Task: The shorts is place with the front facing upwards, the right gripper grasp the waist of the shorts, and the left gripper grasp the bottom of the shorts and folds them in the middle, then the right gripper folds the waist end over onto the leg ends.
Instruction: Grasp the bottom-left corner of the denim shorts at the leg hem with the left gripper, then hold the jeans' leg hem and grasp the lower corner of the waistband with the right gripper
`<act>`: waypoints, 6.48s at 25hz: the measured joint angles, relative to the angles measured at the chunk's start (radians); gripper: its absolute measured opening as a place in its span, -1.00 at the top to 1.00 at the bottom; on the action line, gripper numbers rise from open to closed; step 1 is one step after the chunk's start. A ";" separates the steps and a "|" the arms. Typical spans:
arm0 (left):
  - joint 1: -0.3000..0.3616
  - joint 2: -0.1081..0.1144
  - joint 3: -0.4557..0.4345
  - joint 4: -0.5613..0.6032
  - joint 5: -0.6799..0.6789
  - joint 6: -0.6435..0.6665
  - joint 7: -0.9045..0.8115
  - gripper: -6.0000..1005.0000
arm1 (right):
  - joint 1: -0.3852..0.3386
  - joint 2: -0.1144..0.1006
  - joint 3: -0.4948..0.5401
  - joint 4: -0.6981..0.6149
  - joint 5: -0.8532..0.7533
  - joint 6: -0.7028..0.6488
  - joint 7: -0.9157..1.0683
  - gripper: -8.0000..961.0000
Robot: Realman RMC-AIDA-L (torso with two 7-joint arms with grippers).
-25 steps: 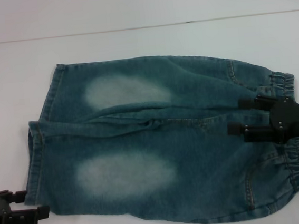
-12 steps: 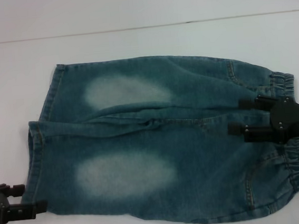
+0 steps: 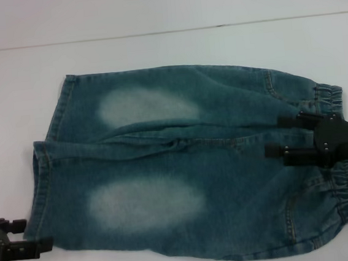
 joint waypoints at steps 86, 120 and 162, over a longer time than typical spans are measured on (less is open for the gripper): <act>-0.045 -0.020 0.135 0.056 0.020 0.016 -0.051 -0.47 | 0.003 0.000 0.000 0.017 0.000 0.010 0.000 -0.96; -0.071 -0.035 0.156 0.104 -0.011 0.029 -0.085 0.95 | -0.166 -0.190 0.330 0.078 -0.199 -0.281 0.415 -0.96; -0.083 -0.032 0.209 0.097 -0.011 0.013 -0.108 0.95 | -0.057 -0.121 0.298 0.090 -0.419 -0.090 0.473 -0.96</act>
